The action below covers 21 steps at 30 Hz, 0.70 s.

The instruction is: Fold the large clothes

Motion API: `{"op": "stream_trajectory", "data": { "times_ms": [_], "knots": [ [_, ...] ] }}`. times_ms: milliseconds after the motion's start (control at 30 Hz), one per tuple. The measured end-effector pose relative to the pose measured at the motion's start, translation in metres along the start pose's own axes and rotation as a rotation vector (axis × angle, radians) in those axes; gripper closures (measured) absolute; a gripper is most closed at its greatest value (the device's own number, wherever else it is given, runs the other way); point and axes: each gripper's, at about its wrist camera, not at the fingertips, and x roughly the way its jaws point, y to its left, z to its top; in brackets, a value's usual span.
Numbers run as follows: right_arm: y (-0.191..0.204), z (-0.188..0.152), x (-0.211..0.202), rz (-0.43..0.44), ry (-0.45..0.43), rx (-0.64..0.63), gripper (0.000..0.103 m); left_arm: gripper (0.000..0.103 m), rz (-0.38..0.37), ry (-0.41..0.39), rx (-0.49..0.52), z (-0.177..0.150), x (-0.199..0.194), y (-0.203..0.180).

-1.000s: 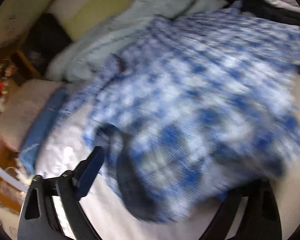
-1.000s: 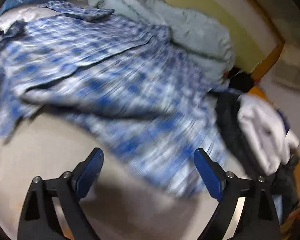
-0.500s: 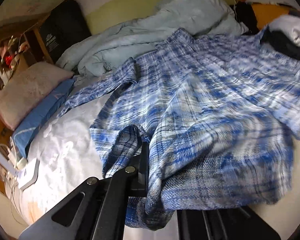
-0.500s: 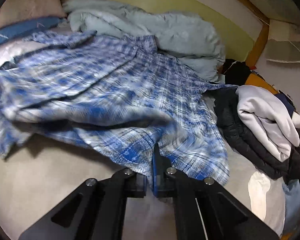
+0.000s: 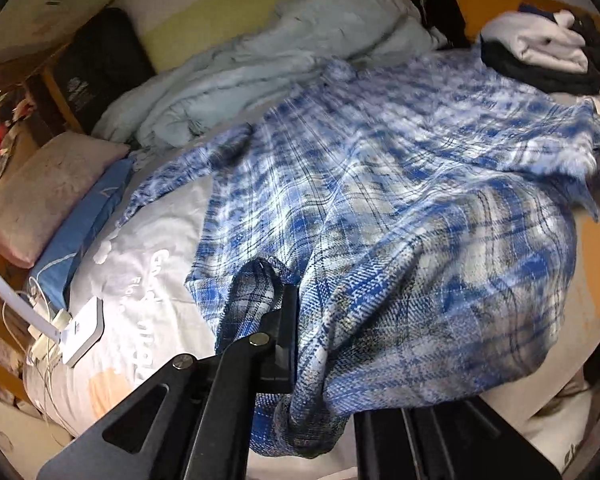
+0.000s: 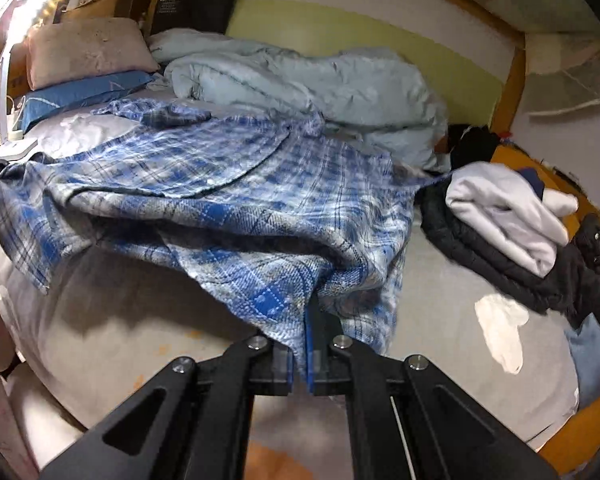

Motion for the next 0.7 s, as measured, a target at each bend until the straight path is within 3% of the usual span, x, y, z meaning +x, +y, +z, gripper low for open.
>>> {"op": "stream_trajectory", "data": {
  "times_ms": [133, 267, 400, 500, 600, 667, 700],
  "knots": [
    [-0.004, 0.025, 0.02, 0.017, 0.081, -0.03, 0.099, 0.091, -0.033, 0.051, 0.015, 0.037, 0.022, 0.013],
    [-0.011, 0.07, 0.044, 0.027, 0.085, -0.044, 0.099, 0.09, -0.042, 0.109, 0.024, 0.085, 0.052, 0.029],
    [-0.026, 0.104, 0.094, 0.055, 0.156, 0.018, 0.099, 0.09, -0.1, 0.233, -0.018, 0.12, 0.103, 0.046],
    [-0.037, 0.11, 0.137, 0.101, 0.238, 0.081, 0.099, 0.086, -0.135, 0.32, -0.037, 0.125, 0.141, 0.053],
    [-0.042, 0.102, 0.159, 0.145, 0.296, 0.126, 0.097, 0.074, -0.158, 0.303, -0.037, 0.125, 0.16, 0.052],
    [-0.04, 0.1, 0.165, 0.151, 0.325, 0.119, 0.09, 0.042, -0.155, 0.267, -0.036, 0.127, 0.161, 0.051],
    [-0.04, 0.099, 0.164, 0.157, 0.318, 0.118, 0.084, 0.036, -0.162, 0.255, -0.041, 0.13, 0.161, 0.051]
  ]
}}
